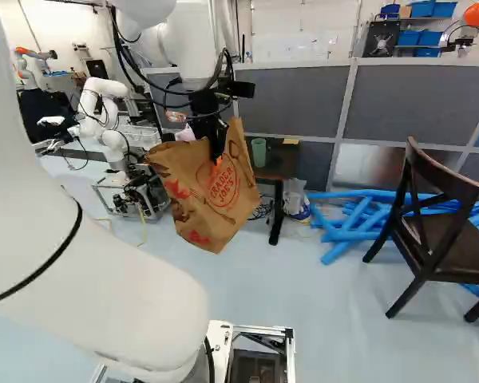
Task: Pick up the bag on the ground and place it on the table
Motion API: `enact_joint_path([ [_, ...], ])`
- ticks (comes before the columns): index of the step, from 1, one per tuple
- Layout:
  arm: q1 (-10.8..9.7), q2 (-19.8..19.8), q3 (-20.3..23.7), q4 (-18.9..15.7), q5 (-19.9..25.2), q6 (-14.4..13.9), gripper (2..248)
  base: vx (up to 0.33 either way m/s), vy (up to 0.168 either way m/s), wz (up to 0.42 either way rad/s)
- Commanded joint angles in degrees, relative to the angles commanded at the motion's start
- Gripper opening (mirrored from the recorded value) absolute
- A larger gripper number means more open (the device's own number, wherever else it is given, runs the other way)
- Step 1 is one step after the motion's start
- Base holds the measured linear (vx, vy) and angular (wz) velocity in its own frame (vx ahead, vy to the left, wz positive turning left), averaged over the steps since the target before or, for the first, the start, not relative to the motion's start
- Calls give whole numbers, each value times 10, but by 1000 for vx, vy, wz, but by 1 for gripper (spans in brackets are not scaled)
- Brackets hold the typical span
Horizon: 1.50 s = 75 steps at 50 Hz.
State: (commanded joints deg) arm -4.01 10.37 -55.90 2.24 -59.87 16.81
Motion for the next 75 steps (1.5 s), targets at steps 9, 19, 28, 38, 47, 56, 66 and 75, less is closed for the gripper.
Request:
enact_joint_path([
  [9,0,0,0,0,0,0,21,164,93,-19],
  [19,0,0,0,0,0,0,21,158,63,-19],
  [28,0,0,0,0,0,0,21,156,49,-17],
  [38,0,0,0,0,0,0,21,168,51,-22],
  [47,0,0,0,0,0,0,21,173,49,-23],
  [56,0,0,0,0,0,0,21,160,15,-158],
  [66,0,0,0,0,0,0,21,179,19,-202],
  [75,0,0,0,0,0,0,21,200,93,-82],
])
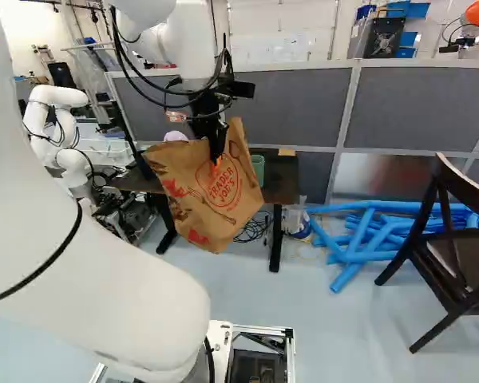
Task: Pick up the bag on the ground and place it on the table
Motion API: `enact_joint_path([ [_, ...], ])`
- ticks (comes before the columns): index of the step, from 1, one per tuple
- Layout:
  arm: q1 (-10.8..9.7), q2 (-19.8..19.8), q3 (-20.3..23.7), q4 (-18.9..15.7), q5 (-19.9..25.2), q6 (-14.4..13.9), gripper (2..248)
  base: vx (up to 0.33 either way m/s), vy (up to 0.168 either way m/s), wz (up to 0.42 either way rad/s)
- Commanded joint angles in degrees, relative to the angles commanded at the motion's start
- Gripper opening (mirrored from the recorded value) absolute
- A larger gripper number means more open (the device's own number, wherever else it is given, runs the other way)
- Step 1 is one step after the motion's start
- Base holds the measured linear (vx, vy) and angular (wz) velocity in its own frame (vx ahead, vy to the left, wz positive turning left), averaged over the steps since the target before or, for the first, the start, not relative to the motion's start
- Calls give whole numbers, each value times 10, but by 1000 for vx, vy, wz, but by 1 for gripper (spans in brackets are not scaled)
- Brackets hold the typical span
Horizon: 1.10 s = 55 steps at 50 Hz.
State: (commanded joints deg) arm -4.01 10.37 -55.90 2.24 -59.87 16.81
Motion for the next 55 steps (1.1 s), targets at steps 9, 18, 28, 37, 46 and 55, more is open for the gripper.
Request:
enact_joint_path([
  [9,0,0,0,0,0,0,21,194,107,-33],
  [18,0,0,0,0,0,0,21,195,110,-31],
  [28,0,0,0,0,0,0,21,198,118,-33],
  [37,0,0,0,0,0,0,21,188,132,-29],
  [46,0,0,0,0,0,0,21,182,139,-31],
  [55,0,0,0,0,0,0,21,174,135,-25],
])
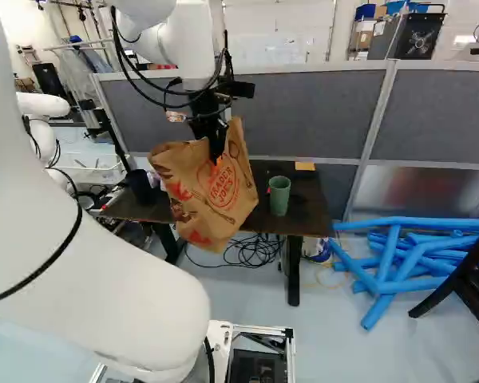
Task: Pick up the bag on the ground and place it on the table
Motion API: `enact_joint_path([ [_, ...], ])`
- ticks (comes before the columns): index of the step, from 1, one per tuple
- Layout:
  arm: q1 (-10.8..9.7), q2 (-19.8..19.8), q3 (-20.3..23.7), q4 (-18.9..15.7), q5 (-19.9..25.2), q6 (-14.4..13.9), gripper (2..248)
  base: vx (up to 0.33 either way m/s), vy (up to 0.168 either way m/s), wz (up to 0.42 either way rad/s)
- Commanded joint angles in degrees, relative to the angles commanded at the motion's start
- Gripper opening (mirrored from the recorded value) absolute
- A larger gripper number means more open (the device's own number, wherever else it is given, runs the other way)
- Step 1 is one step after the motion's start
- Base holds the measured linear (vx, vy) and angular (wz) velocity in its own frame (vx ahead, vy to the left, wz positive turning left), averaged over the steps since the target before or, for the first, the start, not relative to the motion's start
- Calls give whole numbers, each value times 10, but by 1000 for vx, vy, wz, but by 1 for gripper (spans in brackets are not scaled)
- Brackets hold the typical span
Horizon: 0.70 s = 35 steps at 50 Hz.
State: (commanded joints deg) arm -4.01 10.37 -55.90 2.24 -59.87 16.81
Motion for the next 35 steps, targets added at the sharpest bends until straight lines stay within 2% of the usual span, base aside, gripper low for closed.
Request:
enact_joint_path([
  [15,0,0,0,0,0,0,21,122,70,-7],
  [35,1,-23,-20,0,0,0,21,32,4,0],
])
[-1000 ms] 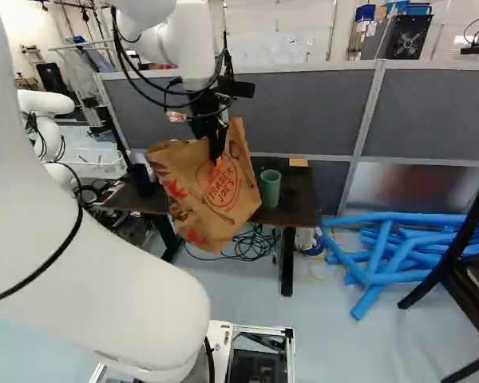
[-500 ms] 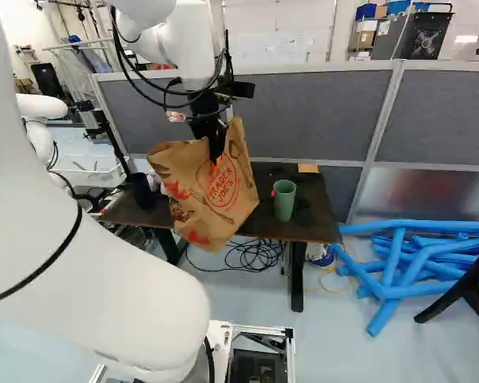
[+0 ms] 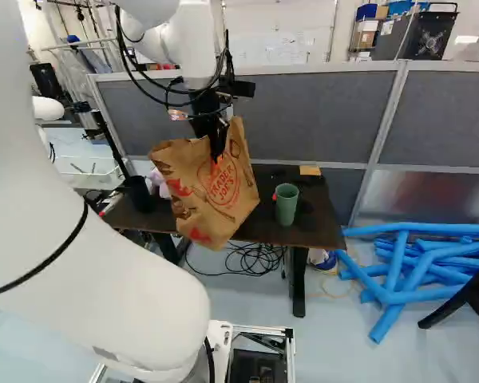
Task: Pick up the bag on the ground and place it on the table
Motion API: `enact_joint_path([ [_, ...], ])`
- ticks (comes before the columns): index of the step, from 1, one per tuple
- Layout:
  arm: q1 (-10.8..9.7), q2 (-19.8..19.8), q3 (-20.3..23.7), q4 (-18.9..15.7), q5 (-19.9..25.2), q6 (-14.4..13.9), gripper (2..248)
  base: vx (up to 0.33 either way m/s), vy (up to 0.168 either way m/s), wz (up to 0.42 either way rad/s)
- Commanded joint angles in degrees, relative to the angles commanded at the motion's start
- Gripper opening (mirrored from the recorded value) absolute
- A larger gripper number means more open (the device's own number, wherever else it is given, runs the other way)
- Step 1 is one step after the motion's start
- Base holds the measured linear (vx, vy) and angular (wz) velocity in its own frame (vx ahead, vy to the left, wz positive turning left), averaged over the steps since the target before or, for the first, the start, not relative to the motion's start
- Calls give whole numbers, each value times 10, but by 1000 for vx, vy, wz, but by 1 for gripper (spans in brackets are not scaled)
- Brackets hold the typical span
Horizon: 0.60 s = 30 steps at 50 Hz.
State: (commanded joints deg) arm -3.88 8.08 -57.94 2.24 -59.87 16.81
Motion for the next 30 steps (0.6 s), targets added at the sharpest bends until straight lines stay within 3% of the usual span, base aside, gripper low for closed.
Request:
enact_joint_path([
  [15,3,-31,-29,0,0,0,21,0,0,0],
  [30,19,-68,-64,0,5,0,21,0,0,0],
])
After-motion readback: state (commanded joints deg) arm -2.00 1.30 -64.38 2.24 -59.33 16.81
